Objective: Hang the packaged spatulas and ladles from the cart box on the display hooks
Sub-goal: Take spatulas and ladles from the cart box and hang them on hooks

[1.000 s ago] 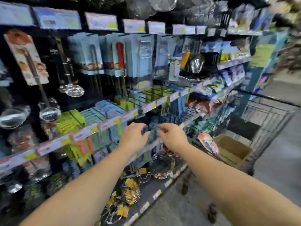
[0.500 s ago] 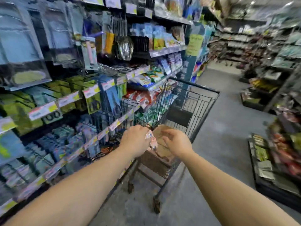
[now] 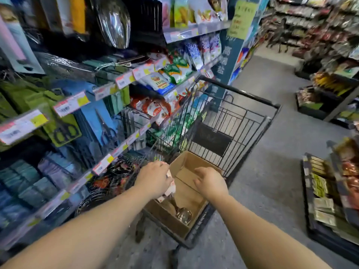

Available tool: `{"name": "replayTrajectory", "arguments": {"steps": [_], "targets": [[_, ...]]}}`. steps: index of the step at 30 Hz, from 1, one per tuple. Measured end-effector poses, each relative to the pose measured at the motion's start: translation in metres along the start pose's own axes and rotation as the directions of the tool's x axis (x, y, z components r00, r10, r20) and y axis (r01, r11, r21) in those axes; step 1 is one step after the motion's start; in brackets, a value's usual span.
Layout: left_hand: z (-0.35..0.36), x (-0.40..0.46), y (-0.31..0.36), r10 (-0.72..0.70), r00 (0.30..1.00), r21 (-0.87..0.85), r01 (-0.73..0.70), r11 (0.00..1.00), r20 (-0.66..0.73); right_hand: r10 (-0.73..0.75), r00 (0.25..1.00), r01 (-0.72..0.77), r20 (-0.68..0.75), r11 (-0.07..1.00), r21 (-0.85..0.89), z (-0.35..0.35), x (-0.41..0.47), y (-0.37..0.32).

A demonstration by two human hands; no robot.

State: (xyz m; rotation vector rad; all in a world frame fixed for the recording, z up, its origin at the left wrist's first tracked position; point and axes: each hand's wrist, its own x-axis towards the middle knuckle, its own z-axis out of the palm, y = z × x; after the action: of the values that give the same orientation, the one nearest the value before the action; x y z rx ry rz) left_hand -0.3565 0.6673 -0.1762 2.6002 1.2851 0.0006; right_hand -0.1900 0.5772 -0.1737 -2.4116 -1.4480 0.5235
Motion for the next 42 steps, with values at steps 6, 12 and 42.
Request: {"name": "replayTrajectory", "arguments": {"steps": [6, 12, 42], "targets": [[0.062, 0.044, -0.016, -0.239, 0.963, -0.063, 0.248, 0.967, 0.125, -0.083, 0.967, 0.103, 0.24, 0.992, -0.075, 0.053, 0.1, 0.041], [0.129, 0.042, -0.005, -0.448, 0.864, -0.177, 0.49, 0.854, 0.23, -0.087, 0.821, 0.177, 0.564, 0.979, -0.105, 0.125, 0.157, 0.074], [0.205, 0.043, 0.008, -0.576, 0.776, -0.276, 0.63, 0.725, 0.259, -0.162, 0.806, -0.028, 0.569, 0.95, 0.311, 0.222, 0.178, 0.102]]}}
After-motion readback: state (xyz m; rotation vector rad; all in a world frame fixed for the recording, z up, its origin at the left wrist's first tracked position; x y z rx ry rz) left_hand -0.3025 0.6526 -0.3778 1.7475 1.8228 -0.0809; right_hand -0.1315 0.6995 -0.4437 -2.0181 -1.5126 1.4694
